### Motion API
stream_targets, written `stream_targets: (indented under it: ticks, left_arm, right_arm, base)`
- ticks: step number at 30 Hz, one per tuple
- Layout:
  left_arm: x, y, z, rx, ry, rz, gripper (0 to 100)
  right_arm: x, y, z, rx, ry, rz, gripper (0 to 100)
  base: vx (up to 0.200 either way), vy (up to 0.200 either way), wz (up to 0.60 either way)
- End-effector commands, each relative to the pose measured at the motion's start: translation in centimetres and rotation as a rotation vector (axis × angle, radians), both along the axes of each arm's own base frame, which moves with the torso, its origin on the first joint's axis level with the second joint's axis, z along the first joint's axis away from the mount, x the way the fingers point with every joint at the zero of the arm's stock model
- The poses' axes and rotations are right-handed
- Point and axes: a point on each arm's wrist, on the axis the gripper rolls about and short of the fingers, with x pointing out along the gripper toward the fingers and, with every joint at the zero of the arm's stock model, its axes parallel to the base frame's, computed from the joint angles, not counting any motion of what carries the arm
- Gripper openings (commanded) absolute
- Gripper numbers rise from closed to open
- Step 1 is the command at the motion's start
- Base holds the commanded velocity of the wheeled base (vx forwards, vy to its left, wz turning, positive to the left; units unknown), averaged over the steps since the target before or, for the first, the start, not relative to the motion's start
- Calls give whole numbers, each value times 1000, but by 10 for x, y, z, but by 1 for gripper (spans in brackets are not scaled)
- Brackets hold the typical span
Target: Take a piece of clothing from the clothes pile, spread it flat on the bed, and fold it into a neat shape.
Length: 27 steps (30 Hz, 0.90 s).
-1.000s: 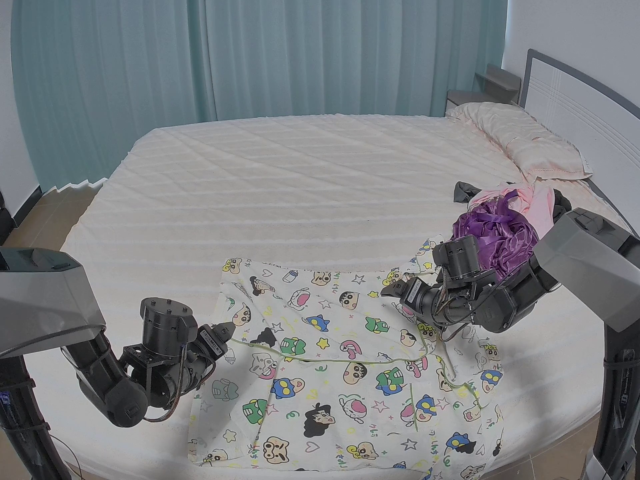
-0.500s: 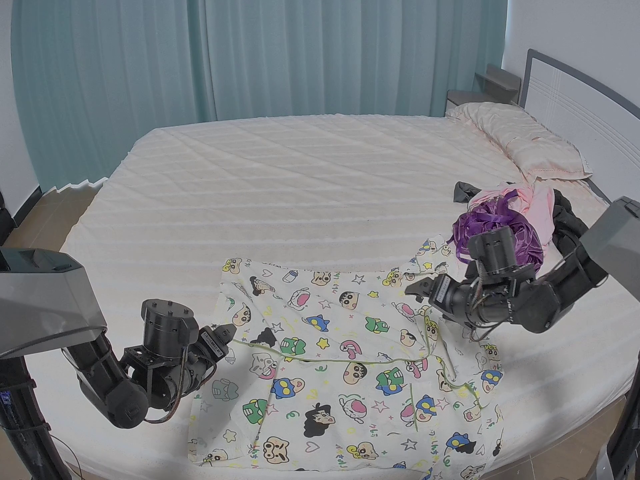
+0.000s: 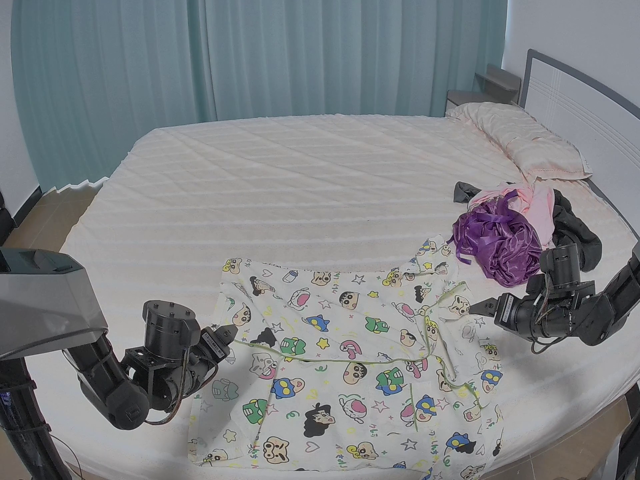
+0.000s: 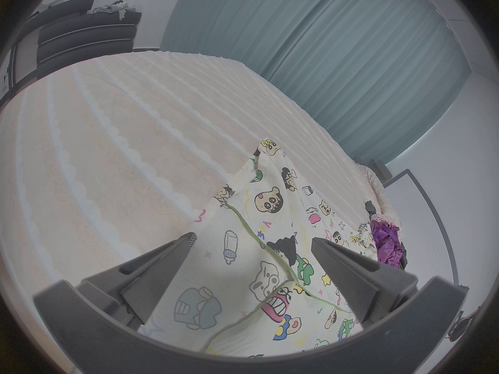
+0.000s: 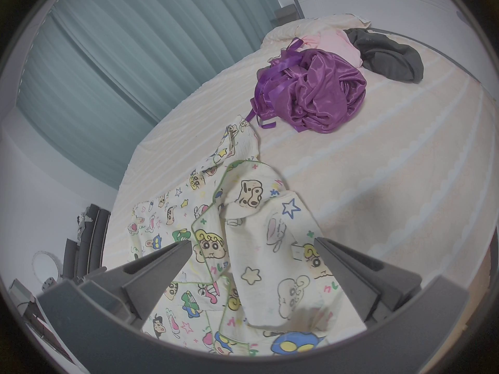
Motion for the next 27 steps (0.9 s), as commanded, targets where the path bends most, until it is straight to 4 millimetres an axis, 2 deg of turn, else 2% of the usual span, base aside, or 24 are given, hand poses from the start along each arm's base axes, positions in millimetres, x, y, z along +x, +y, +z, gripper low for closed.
stream_targets:
  ticks: [1, 3, 6, 11, 14, 27]
  left_arm:
    - [-2, -2, 0, 1, 1, -11, 100]
    - [-2, -3, 0, 1, 3, -11, 100]
    - [-4, -5, -1, 0, 4, -20, 100]
    - [-8, -11, 1, -10, 2, -39, 100]
    - [-14, -17, 2, -11, 6, -66, 100]
    - [-17, -18, 5, -19, -4, -73, 100]
  right_arm:
    - [0, -15, -20, -29, 65, 0, 100]
    - [2, -16, -26, -33, 81, 1, 100]
    - [7, -22, -45, -50, 126, 3, 100]
    - [14, -27, -70, -76, 121, 23, 100]
    - [19, -27, -78, -75, 111, 25, 100]
    - [23, -44, -82, 54, 107, 37, 100]
  base:
    - [0, 0, 0]
    - [0, 0, 0]
    - [0, 0, 0]
    - [0, 0, 0]
    - [0, 0, 0]
    - [0, 0, 0]
